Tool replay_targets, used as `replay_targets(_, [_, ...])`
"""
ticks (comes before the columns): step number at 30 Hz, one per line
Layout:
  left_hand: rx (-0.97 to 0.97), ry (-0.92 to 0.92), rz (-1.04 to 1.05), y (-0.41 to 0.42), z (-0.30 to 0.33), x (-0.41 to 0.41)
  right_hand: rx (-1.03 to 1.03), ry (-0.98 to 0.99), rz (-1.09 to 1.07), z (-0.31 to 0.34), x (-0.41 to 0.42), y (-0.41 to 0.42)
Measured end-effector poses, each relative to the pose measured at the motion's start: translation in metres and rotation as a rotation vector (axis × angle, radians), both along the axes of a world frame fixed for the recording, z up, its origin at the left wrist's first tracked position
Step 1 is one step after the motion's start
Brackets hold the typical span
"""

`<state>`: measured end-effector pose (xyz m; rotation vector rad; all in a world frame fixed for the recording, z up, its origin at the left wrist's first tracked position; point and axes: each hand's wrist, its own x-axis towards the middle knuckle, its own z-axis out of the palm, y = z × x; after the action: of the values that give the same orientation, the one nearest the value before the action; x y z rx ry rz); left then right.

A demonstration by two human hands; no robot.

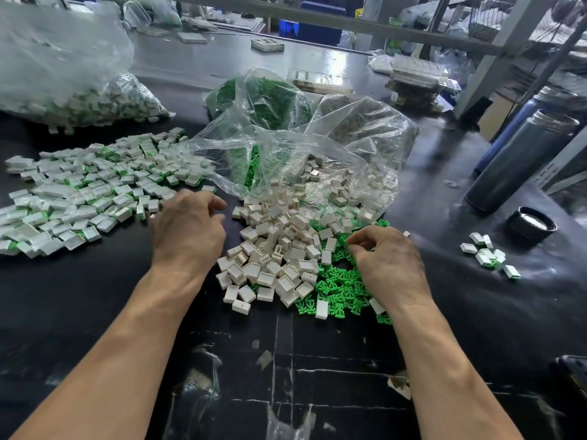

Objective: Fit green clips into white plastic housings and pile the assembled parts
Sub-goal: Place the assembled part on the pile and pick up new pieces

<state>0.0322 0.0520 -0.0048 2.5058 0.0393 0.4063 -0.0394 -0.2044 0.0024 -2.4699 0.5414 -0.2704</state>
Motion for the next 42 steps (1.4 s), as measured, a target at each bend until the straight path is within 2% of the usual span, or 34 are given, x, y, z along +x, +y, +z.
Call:
replay_targets(3, [-0.150, 0.035, -0.140, -0.018, 0.004, -0.012, 0.006, 0.016, 0.021, 0.001, 0.000, 0.001])
replay_targets(8, [-0.152, 0.064, -0.259, -0.035, 0.005, -0.023, -0.001, 0.016, 0.028, 0.002, -0.001, 0.004])
replay_targets(11, [-0.122, 0.088, -0.269, -0.037, 0.006, -0.025, -0.019, -0.040, 0.011, 0.001, 0.000, 0.004])
replay_targets(16, [-0.121, 0.053, -0.254, -0.039, 0.006, -0.027, -0.102, -0.020, 0.018, -0.005, 0.003, 0.010])
replay_targets(24, [-0.241, 0.062, -0.274, -0.038, 0.005, -0.027, -0.123, -0.114, -0.026, -0.008, 0.006, 0.012])
replay_targets(26, [-0.305, 0.056, -0.275, -0.038, 0.006, -0.027, -0.026, -0.171, -0.036, -0.007, 0.006, 0.011])
replay_targets(30, [-0.485, 0.033, -0.322, -0.040, 0.011, -0.029, 0.352, -0.356, -0.014, -0.004, 0.003, 0.014])
replay_targets(33, [-0.682, 0.094, -0.374, -0.043, 0.014, -0.032, 0.640, -0.401, 0.039, -0.004, 0.003, 0.022])
replay_targets(39, [-0.888, 0.173, -0.493, -0.051, 0.018, -0.038, 0.810, -0.483, 0.259, -0.002, -0.002, 0.034])
replay_targets(42, [-0.919, 0.191, -0.536, -0.054, 0.019, -0.039, 0.789, -0.509, 0.325, -0.003, -0.003, 0.041])
